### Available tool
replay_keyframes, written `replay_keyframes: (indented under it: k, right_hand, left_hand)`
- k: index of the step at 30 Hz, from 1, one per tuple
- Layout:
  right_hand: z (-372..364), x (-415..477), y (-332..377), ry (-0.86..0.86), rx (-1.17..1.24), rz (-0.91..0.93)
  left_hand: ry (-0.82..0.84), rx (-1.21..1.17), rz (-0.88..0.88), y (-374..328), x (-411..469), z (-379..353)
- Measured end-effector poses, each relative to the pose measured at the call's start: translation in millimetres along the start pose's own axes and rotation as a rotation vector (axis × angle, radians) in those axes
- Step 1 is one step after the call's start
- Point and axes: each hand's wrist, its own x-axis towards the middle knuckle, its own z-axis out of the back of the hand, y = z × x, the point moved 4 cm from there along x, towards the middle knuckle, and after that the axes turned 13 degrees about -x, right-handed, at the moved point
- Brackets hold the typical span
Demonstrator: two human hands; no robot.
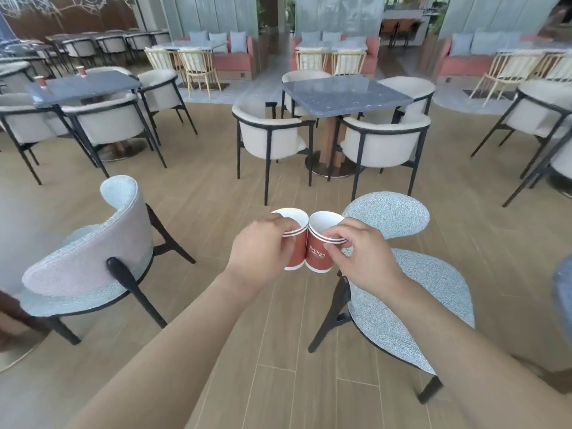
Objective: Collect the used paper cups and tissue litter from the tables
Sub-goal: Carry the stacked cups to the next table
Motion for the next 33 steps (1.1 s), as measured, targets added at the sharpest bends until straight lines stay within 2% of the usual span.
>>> replay_keyframes:
  k: [11,24,33]
  right_hand:
    - [8,37,-26,-0.173,-0.107,-0.159]
    - [20,77,-101,-0.252,-0.169,-0.301]
    - [-8,189,-153,-0.239,-0.118,-0.269]
  left_hand:
    - [0.096,-0.059,-0.190,14,91,-16]
    - [0.167,-0.108,-0.360,2,187,-78]
    - [0.172,-0.072,-0.284,47,295,-91]
